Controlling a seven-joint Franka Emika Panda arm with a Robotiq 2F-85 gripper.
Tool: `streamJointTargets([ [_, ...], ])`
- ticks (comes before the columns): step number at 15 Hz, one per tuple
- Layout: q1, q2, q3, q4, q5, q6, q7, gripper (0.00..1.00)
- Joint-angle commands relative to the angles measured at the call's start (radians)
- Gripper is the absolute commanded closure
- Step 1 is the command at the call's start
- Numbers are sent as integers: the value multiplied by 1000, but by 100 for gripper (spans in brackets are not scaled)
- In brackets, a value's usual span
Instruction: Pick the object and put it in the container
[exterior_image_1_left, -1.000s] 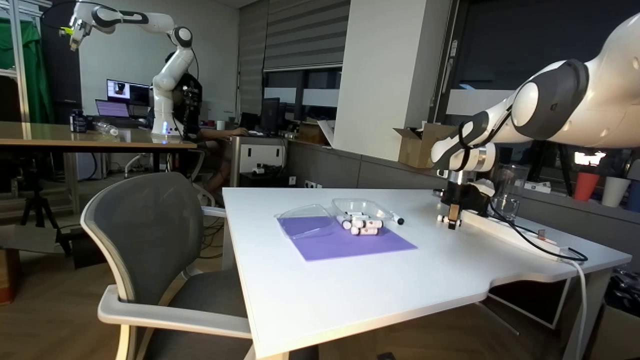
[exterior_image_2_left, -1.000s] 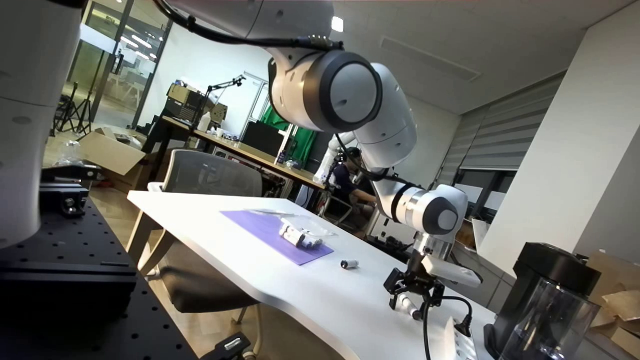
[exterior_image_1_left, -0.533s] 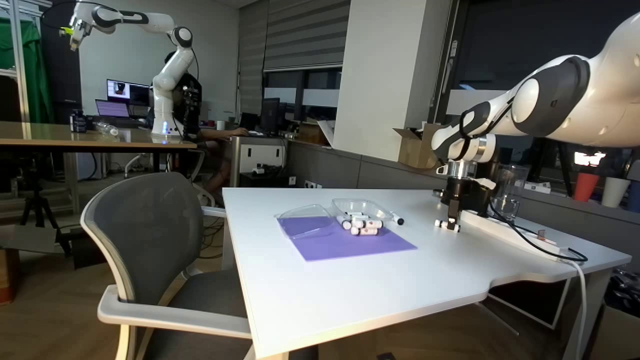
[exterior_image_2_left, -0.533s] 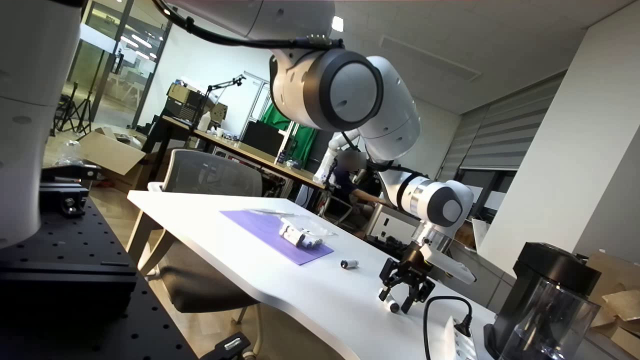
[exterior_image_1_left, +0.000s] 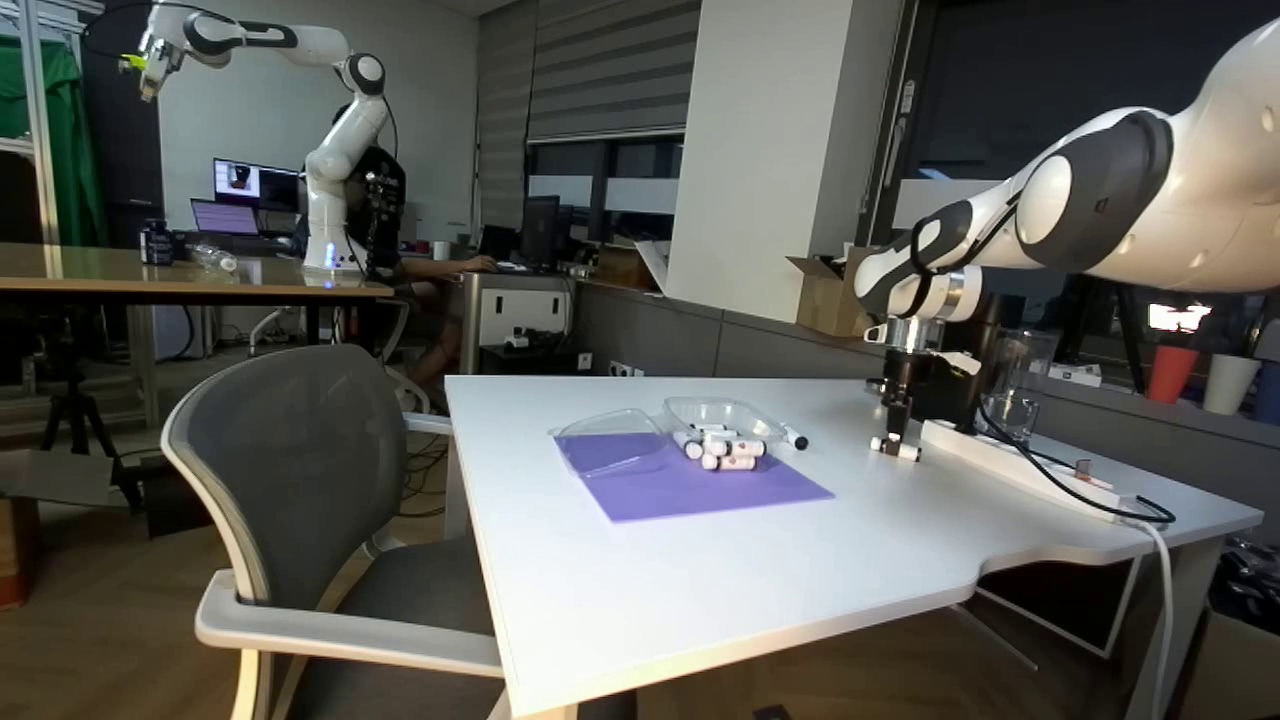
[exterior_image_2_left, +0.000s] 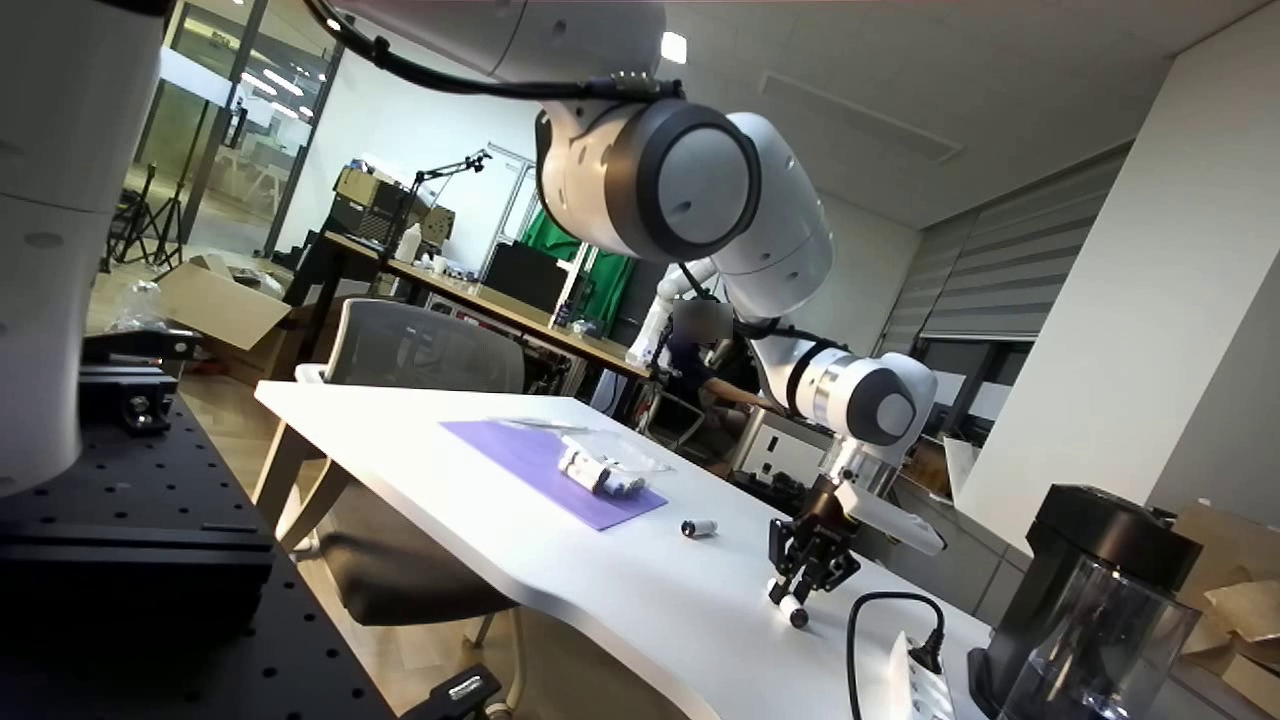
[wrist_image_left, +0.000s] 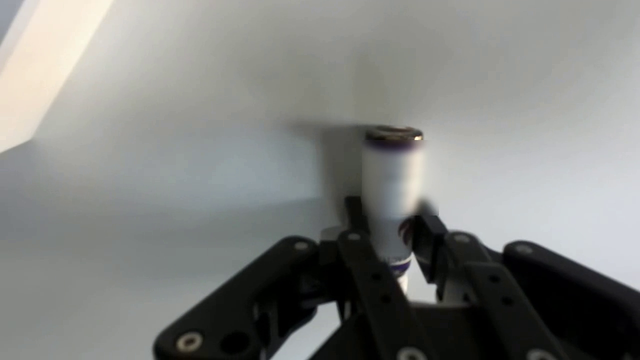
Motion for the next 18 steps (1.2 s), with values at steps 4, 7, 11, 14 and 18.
streamJointTargets([
  [4, 44, -41, -6, 13, -17, 37, -6, 93],
  [7, 91, -68, -3, -5, -32, 100, -50, 93],
  [11, 150, -106, 21, -36, -30, 154, -164, 93],
  [14, 172, -139, 68, -54, -8, 151, -290, 93],
  [18, 181, -197, 131, -77, 8, 56, -409, 93],
])
